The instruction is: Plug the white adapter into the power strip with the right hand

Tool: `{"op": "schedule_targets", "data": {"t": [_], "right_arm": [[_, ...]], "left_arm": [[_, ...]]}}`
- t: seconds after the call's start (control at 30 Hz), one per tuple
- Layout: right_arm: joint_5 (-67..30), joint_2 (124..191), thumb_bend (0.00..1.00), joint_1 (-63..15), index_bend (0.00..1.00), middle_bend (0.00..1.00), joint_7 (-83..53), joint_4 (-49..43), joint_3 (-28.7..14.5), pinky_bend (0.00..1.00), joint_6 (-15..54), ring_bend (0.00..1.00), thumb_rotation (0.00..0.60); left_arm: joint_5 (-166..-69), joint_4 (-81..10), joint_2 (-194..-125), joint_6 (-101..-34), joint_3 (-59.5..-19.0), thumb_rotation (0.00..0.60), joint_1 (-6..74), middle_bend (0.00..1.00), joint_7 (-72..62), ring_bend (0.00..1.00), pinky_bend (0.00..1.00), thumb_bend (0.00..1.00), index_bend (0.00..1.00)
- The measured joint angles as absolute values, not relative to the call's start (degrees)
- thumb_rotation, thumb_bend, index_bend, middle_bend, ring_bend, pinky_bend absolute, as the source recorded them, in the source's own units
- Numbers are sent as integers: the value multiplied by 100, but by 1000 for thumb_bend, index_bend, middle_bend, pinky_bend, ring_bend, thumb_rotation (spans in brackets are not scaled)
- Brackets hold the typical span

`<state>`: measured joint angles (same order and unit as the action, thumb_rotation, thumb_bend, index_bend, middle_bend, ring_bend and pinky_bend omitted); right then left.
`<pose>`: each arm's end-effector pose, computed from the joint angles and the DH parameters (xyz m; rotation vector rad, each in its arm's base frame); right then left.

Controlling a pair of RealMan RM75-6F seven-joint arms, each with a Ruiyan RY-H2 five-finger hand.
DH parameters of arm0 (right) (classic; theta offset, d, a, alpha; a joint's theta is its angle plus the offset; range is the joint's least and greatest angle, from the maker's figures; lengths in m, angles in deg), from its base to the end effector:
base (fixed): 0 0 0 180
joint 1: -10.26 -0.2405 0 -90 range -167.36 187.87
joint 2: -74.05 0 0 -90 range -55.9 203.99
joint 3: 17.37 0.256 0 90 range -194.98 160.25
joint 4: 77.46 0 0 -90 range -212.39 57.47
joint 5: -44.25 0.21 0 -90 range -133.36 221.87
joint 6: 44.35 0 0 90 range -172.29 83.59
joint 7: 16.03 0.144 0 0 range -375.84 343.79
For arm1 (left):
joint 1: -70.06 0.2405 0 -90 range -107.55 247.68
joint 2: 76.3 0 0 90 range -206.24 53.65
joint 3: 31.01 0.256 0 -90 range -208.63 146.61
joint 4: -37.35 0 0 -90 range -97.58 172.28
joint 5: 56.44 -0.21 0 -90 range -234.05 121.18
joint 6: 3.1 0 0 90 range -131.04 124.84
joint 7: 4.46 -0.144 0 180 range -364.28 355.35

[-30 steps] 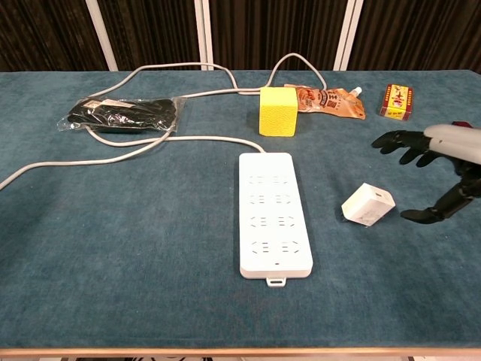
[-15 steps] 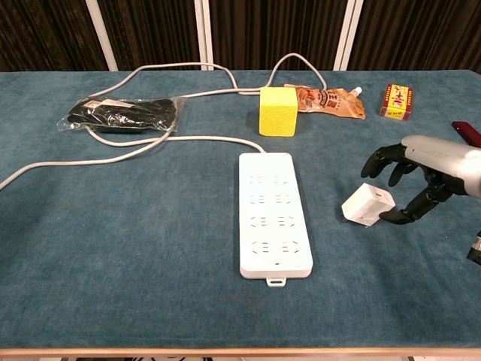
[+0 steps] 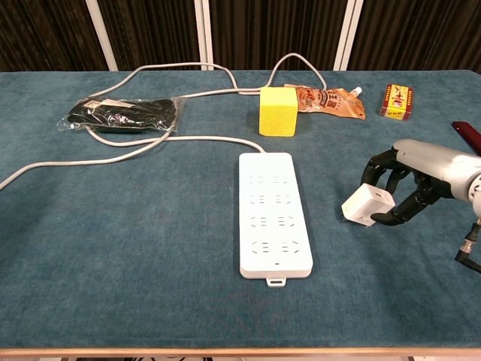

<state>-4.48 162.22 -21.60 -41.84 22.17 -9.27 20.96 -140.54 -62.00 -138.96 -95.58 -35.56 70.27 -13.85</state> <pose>-0.1861 -0.2768 -0.0140 1.5860 -1.3308 0.8092 -0.2995 0.1577 0.1795 -1.2454 -0.8078 -0.8562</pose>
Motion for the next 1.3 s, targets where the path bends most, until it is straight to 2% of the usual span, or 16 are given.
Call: {"op": "schedule_targets", "data": {"t": [0.63, 0.97, 1.3], "right_arm": [[-355, 16315, 345, -2194, 524, 403, -4016, 2022, -848, 213, 1928, 417, 600], [-470, 16421, 477, -2198, 648, 498, -3967, 1900, -822, 227, 2011, 473, 600], [-686, 16423, 528, -2232, 726, 553, -4107, 1844, -886, 199, 2031, 473, 600]], "left_arm": [[-14072, -6202, -13910, -9552, -3544, 600, 7019, 39, -1428, 0, 0, 171, 117], [-14081, -6194, -13910, -9550, -3540, 600, 7017, 39, -1426, 0, 0, 170, 117], [-14079, -6195, -13912, -9539, -3534, 600, 7014, 39, -1432, 0, 0, 170, 117]]}}
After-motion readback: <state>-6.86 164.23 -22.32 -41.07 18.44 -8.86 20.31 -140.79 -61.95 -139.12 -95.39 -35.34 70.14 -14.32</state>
